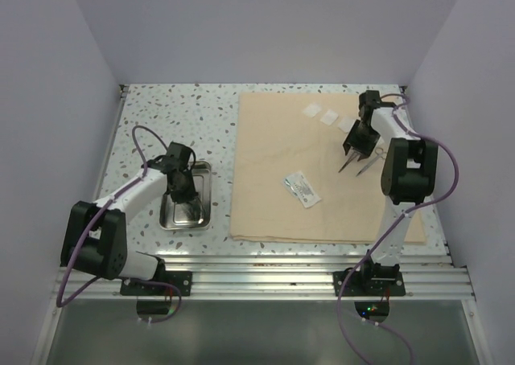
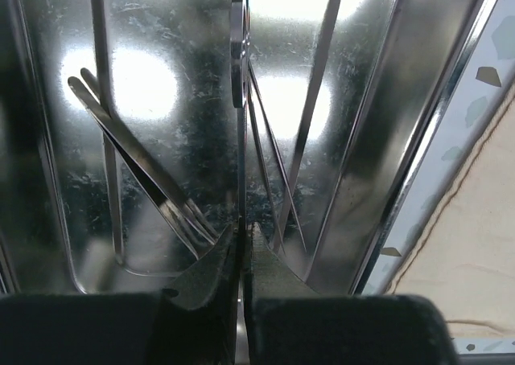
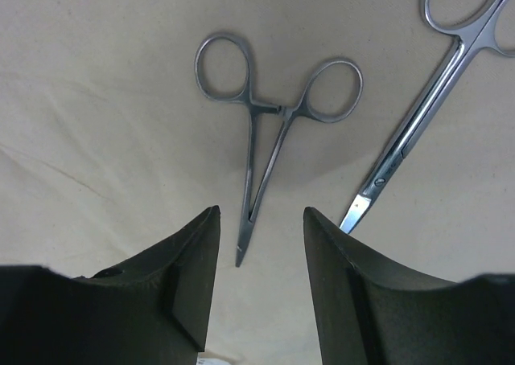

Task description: Prepare the surgical pack

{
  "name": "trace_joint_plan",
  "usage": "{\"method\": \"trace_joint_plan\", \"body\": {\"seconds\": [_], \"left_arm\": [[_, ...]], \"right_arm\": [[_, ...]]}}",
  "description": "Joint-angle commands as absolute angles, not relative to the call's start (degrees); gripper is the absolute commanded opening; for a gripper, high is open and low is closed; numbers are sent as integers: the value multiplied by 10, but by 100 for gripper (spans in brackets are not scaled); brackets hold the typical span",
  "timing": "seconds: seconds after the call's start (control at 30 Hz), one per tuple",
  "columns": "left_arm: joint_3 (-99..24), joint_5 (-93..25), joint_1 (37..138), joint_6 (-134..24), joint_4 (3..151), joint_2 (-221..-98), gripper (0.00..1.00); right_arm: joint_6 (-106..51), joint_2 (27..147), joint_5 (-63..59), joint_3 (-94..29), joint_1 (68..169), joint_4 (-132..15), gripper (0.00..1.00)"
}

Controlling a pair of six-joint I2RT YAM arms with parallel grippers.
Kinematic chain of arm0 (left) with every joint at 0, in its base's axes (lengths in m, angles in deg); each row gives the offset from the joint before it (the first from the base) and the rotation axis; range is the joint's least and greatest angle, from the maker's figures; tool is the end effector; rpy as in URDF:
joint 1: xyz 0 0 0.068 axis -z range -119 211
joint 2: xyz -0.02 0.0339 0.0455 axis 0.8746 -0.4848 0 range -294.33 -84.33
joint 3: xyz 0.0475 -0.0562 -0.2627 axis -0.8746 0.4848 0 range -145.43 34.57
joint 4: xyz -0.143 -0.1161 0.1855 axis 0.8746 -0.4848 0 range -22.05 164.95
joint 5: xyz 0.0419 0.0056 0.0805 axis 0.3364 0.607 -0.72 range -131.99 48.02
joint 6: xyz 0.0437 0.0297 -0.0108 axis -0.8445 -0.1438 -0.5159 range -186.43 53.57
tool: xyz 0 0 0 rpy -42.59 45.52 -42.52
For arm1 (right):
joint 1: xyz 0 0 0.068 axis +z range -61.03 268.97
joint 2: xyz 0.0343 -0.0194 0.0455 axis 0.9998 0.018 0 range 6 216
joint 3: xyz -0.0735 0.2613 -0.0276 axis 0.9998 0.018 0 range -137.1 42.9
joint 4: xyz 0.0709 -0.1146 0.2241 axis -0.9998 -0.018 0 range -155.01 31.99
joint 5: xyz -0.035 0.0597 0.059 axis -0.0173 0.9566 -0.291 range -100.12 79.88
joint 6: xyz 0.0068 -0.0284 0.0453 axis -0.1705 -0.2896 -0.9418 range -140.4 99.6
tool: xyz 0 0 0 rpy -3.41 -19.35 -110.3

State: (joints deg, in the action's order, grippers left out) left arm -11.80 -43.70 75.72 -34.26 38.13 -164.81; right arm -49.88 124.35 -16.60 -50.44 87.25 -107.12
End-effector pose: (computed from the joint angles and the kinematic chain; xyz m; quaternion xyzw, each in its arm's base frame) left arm 0.2407 -0.0621 0.1825 -0.1519 0.9743 -0.0523 0.1578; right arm 0.4225 -0.0166 0.1915 0.2734 0.9503 -0.0212 0.1474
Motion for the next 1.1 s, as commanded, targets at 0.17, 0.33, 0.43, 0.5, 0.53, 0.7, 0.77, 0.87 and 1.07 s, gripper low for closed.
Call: {"method": "trace_joint_plan", "body": {"seconds": [0.17,0.33,0.43,0.5,0.53,0.7,0.77,0.87,1.07], "left_arm": [[-121,-424,743,-374,401,-1659,18],[-138,-422,742,-379,394,-1653,37],[-152,-422,741,-380,385,-1645,43],[-160,-409,742,-382,383,-1634,46],[-164,-405,742,-383,383,-1631,47],[-192,-386,742,-394,370,-1616,54],[-206,-377,742,-394,367,-1610,55],[-222,-358,742,-394,361,-1601,58],[-224,-253,744,-389,413,-1584,67]], "right_arm": [[-495,1283,-189,-544,871,-1067,47],[-495,1304,-193,-554,872,-1077,44],[-492,1304,-195,-551,873,-1079,43],[-491,1303,-201,-547,874,-1079,41],[-491,1301,-201,-546,874,-1078,40],[-494,1294,-182,-544,874,-1074,23],[-495,1288,-176,-541,873,-1071,9],[-495,1280,-171,-540,873,-1073,0],[-500,1214,-130,-501,875,-1064,0]]}}
